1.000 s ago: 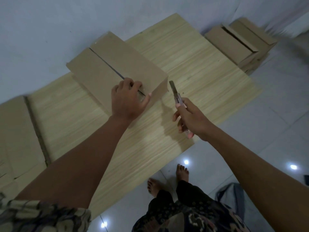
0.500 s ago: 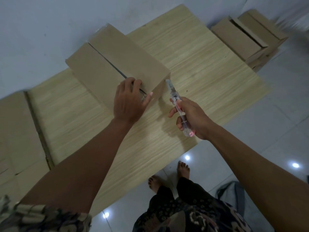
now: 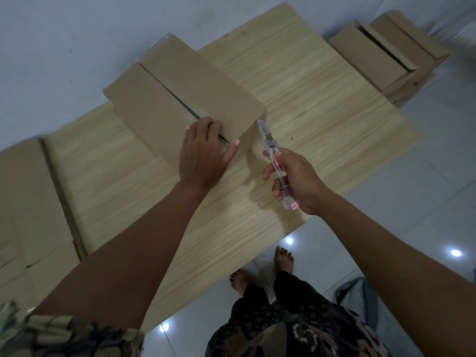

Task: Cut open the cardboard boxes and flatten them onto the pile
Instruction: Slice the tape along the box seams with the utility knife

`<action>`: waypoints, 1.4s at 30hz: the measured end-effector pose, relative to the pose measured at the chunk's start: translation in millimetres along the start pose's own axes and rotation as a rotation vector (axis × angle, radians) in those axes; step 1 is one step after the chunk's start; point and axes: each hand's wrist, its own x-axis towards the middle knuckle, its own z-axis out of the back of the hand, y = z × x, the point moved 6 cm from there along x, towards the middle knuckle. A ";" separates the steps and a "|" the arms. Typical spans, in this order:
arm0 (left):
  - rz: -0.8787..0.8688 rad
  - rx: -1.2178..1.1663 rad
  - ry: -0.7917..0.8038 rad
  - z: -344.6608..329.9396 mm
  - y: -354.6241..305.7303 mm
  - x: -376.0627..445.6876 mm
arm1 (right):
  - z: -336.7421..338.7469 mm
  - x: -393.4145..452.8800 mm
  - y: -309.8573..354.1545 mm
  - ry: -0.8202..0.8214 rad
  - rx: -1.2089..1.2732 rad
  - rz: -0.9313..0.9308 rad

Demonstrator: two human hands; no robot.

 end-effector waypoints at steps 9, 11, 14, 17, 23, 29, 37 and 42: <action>0.007 0.009 0.000 0.7 -0.1 0.6 | -2.6 -1.0 -1.3 -0.016 0.019 0.003; 0.000 0.014 0.002 0.3 -0.2 0.4 | -5.9 -1.5 -1.3 -0.016 0.018 0.006; 0.000 0.021 0.010 -0.8 0.7 1.2 | -12.0 -1.8 -2.0 -0.015 0.018 -0.001; 0.003 0.015 0.005 -1.2 0.7 1.2 | -10.1 -1.3 -1.6 -0.012 0.020 -0.009; -0.002 -0.006 -0.005 0.8 -1.1 2.7 | -3.0 2.6 -1.6 -0.022 0.037 -0.011; 0.132 -0.128 0.012 11.4 5.5 1.5 | -3.1 3.6 -1.4 0.049 0.043 -0.056; 0.310 -0.215 0.019 9.2 13.8 2.5 | -9.7 2.6 -0.4 0.062 0.025 -0.052; 0.447 -0.264 -0.032 10.7 19.8 4.3 | -16.4 2.2 -5.5 0.118 -0.040 -0.082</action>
